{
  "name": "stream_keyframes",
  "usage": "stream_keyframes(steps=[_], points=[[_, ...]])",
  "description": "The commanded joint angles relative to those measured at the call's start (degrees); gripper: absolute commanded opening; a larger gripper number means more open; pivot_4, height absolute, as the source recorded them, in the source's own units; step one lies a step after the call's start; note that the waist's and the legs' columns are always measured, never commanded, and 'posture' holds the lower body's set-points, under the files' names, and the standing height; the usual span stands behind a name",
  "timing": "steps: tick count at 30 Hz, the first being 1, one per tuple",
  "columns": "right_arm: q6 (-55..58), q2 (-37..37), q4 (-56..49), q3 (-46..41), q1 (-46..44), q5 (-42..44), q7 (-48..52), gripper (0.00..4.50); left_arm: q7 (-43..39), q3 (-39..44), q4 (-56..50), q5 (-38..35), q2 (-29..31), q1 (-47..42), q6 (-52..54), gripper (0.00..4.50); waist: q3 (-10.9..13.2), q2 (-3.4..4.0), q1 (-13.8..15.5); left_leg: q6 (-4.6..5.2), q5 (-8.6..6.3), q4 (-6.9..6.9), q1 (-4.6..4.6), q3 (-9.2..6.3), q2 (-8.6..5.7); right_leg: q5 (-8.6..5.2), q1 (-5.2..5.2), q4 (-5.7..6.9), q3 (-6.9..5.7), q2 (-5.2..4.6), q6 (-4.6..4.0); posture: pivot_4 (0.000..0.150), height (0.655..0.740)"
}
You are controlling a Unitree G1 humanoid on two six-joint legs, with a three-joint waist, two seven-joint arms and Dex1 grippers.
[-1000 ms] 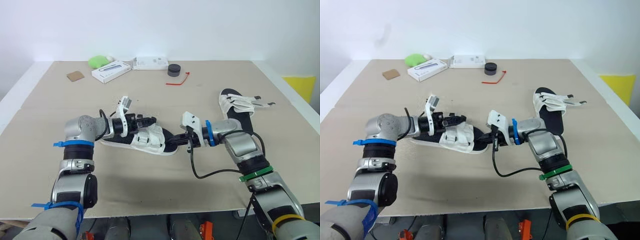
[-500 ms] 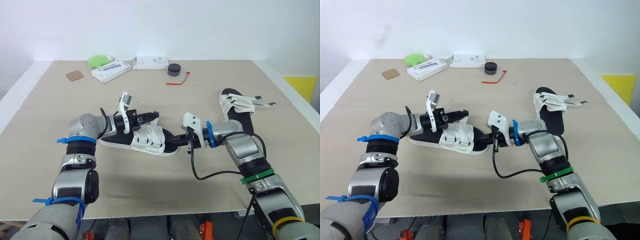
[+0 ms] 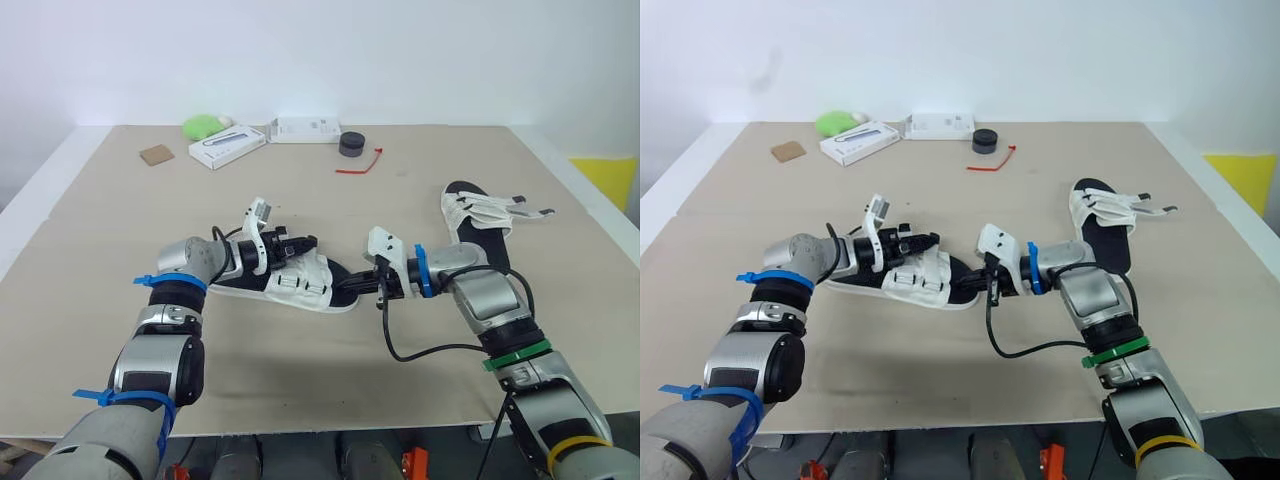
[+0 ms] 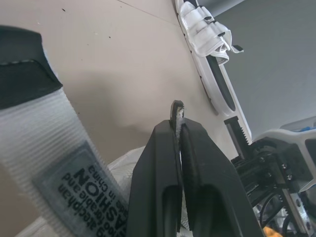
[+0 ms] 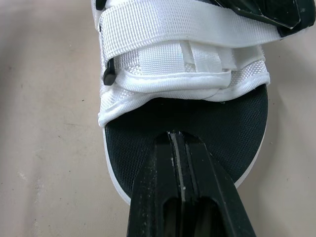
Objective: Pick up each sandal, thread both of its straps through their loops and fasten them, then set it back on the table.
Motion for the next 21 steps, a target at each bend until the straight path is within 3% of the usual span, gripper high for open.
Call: stream_keyframes(steps=[1, 2, 4, 5, 7, 9, 13, 16, 21], points=[[2.0, -0.8, 1.5, 3.4, 2.5, -1.8, 0.7, 0.0, 0.8, -2.6, 2.3, 3.2, 0.0, 1.0, 0.6, 1.77, -0.1, 0.0, 0.0, -0.05, -0.03, 0.0, 0.01, 0.0, 0.0, -0.02, 0.02, -0.01, 0.0, 0.0, 0.01, 0.15, 0.74], [2.1, -0.9, 1.4, 3.4, 2.5, -1.8, 0.7, 0.0, 1.0, -2.9, 2.5, 3.6, 0.1, 1.0, 0.3, 2.27, -0.2, 0.01, 0.0, -0.06, -0.04, 0.0, 0.01, 0.0, -0.01, -0.02, 0.03, -0.01, 0.0, -0.01, 0.01, 0.15, 0.74], [2.1, -0.9, 1.4, 3.4, 2.4, -1.8, 0.8, 0.0, 2.4, -3.8, 3.3, 5.1, 0.4, 0.9, -0.8, 2.7, -0.4, 0.03, 0.0, -0.09, -0.06, 0.0, 0.02, 0.0, -0.01, -0.03, 0.03, -0.01, 0.0, -0.02, 0.01, 0.15, 0.74], [2.1, -0.9, 1.6, 3.4, 2.3, -1.8, 0.8, 0.0, 2.6, -4.3, 3.4, 5.8, 0.6, 0.9, -1.3, 3.26, -0.5, 0.03, 0.0, -0.1, -0.07, 0.0, 0.03, 0.0, -0.02, -0.05, 0.03, -0.01, 0.0, -0.02, 0.0, 0.15, 0.74], [2.1, -0.9, 1.9, 3.4, 2.1, -1.8, 0.9, 0.0, 2.7, -5.6, 3.3, 7.2, 0.9, 0.9, -2.4, 3.5, -0.6, 0.04, 0.0, -0.11, -0.08, 0.0, 0.04, 0.0, -0.02, -0.06, 0.04, -0.01, 0.0, -0.03, -0.01, 0.15, 0.74], [2.1, -0.8, 2.0, 3.4, 1.9, -1.7, 0.9, 0.0, 3.4, -6.8, 2.6, 8.6, 1.3, 1.0, -3.9, 4.24, -0.9, 0.09, 0.0, -0.12, -0.1, 0.0, 0.06, 0.0, -0.02, -0.08, 0.04, -0.01, 0.0, -0.03, -0.01, 0.15, 0.74], [1.9, -0.6, 2.3, 3.5, 1.6, -1.5, 1.0, 0.0, 6.8, -6.1, 1.4, 10.0, 1.4, -0.6, -7.9, 4.24, -1.0, 0.21, 0.0, -0.15, -0.15, 0.0, 0.11, 0.0, -0.02, -0.13, 0.05, -0.01, -0.01, -0.03, -0.03, 0.15, 0.74], [1.7, -0.2, 2.8, 3.6, 1.3, -1.5, 1.0, 0.0, 9.6, -1.9, -2.0, 7.7, 1.1, -2.7, -9.8, 4.24, -0.9, 0.14, 0.0, -0.14, -0.15, -0.01, 0.09, 0.0, -0.01, -0.14, 0.01, -0.01, -0.01, -0.04, -0.03, 0.15, 0.74], [1.4, 0.2, 3.5, 3.6, 0.8, -1.8, 1.2, 0.0, 7.0, 3.4, -13.6, 0.4, 1.7, -3.4, -4.8, 4.24, -0.7, -0.15, -0.1, -0.07, -0.1, -0.1, -0.22, 0.0, 0.03, -0.15, -0.34, -0.01, -0.01, 0.01, -0.05, 0.15, 0.74]])
